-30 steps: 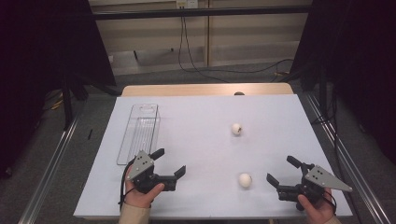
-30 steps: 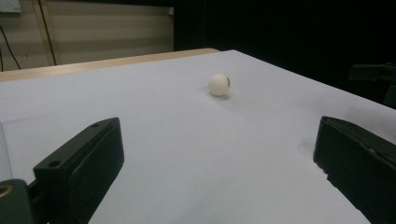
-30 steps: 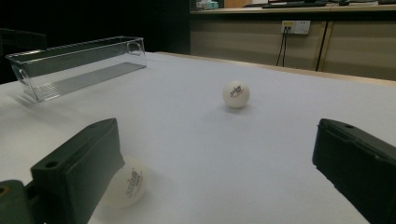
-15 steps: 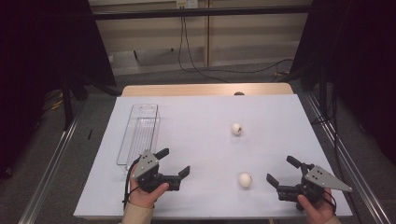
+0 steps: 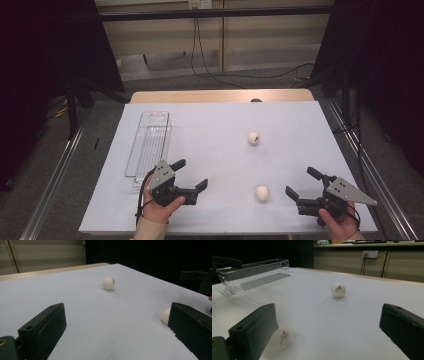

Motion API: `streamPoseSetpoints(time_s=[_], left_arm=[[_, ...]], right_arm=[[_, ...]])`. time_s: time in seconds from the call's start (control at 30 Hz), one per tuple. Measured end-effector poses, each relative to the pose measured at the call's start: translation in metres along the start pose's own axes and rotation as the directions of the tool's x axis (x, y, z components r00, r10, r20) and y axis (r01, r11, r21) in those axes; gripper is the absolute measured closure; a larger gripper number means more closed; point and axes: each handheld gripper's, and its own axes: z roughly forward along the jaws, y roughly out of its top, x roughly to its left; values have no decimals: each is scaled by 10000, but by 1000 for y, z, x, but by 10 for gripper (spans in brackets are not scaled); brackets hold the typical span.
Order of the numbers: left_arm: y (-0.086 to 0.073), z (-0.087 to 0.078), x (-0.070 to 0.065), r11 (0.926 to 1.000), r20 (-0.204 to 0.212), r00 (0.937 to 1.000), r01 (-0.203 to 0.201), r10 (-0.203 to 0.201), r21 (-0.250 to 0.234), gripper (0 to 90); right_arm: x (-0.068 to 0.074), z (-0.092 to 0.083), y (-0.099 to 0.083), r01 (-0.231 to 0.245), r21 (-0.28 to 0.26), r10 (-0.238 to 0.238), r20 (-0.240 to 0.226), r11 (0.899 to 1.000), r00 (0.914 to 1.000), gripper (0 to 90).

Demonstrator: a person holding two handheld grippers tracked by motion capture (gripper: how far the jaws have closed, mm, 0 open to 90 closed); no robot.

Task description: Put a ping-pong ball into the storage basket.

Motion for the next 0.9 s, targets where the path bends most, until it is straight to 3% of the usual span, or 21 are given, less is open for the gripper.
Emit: streamPoseSetpoints(time_s=[0.9], left_arm=[[1, 12, -10, 9998, 353, 9993, -107, 101, 167, 18]], right_arm=[[0, 0, 0, -9, 6, 9, -11, 10000, 10000, 6]])
